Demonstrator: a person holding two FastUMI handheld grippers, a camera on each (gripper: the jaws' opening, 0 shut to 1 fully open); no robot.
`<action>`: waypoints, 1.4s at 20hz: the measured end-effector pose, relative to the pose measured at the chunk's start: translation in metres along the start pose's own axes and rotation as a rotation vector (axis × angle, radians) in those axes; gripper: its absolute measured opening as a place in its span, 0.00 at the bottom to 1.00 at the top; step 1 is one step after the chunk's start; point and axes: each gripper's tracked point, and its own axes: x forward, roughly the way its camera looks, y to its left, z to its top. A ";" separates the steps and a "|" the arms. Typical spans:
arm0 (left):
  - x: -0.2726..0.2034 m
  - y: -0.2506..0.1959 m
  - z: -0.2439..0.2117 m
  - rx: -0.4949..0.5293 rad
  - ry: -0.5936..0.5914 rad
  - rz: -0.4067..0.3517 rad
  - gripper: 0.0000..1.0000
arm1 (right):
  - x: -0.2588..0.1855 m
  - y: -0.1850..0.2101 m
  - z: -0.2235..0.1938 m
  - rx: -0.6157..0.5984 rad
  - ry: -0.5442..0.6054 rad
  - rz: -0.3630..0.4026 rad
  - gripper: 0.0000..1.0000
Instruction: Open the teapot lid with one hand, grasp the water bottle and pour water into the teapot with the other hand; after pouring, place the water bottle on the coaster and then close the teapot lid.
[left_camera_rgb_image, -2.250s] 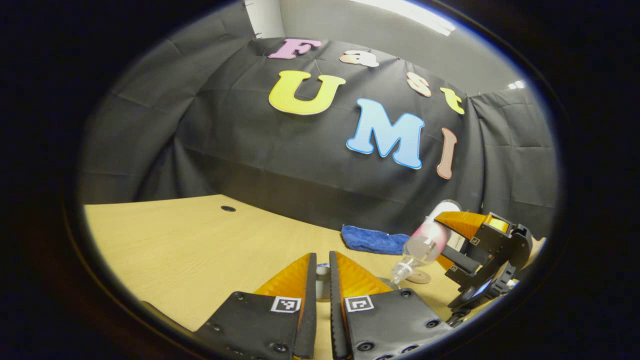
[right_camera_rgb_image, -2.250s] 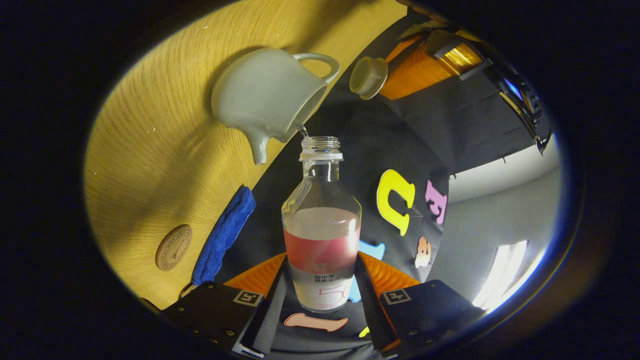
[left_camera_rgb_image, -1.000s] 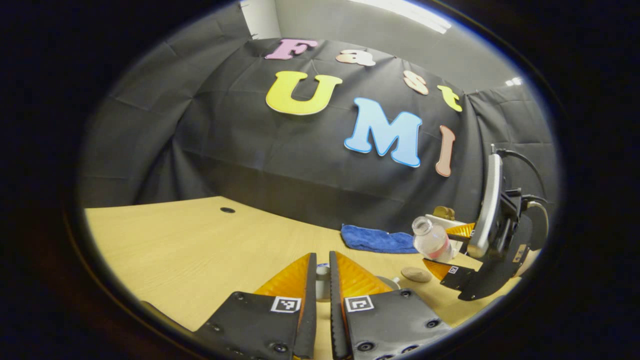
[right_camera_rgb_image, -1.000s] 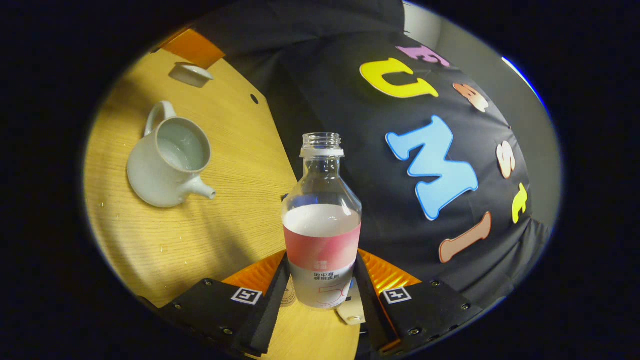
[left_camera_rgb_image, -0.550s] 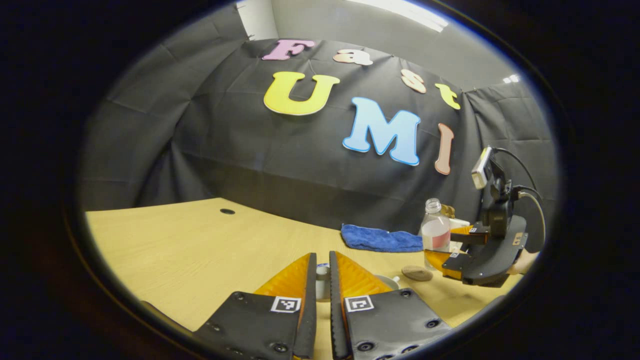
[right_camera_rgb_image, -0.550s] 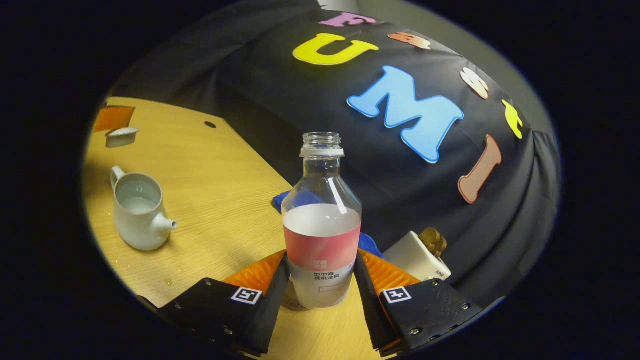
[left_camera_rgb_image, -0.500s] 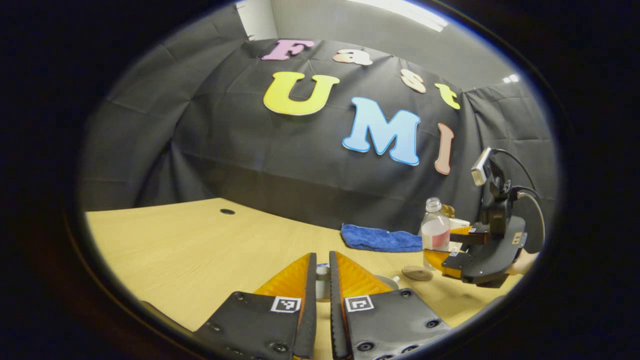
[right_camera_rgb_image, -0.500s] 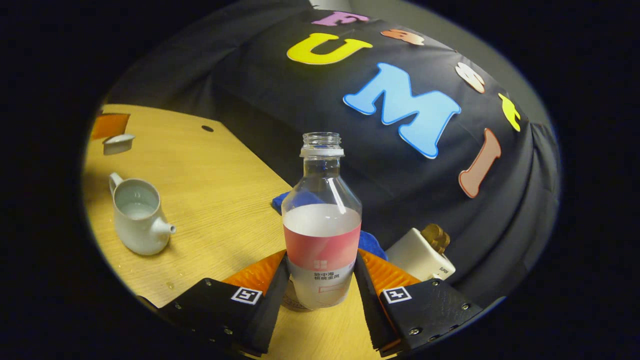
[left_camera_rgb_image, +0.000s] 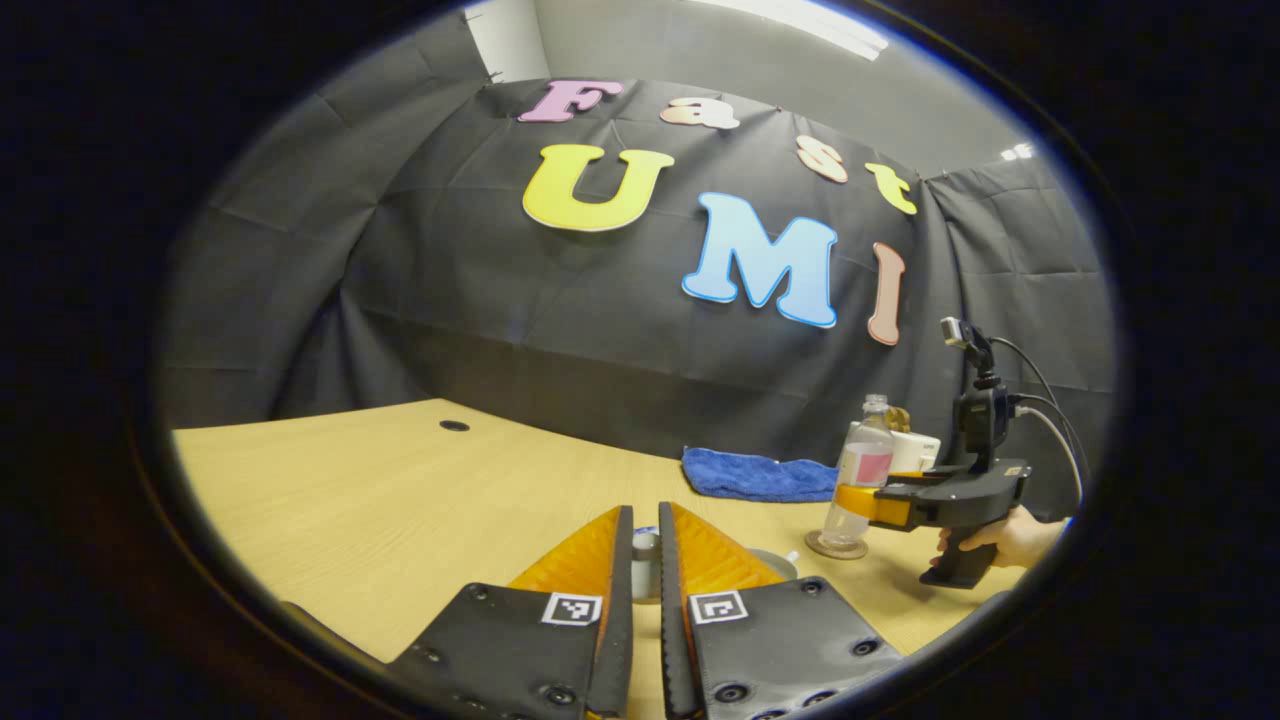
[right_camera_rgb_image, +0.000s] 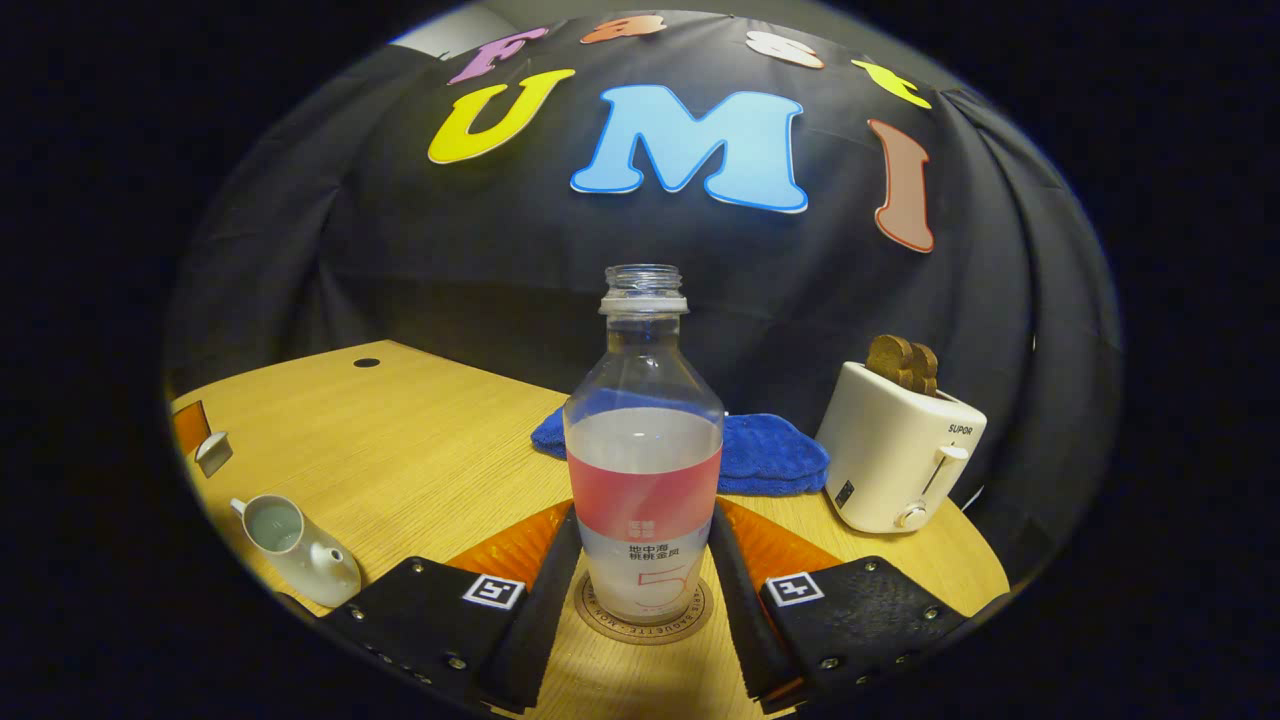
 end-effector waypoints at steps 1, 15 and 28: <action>0.001 0.000 0.000 -0.001 0.000 -0.002 0.22 | 0.002 -0.001 -0.003 0.018 0.011 0.005 0.73; 0.002 -0.001 -0.001 0.000 0.001 -0.007 0.18 | -0.003 -0.006 -0.006 0.157 0.029 0.014 0.92; 0.002 -0.011 -0.001 0.021 0.006 -0.034 0.18 | -0.081 -0.018 -0.010 0.137 -0.159 -0.111 0.95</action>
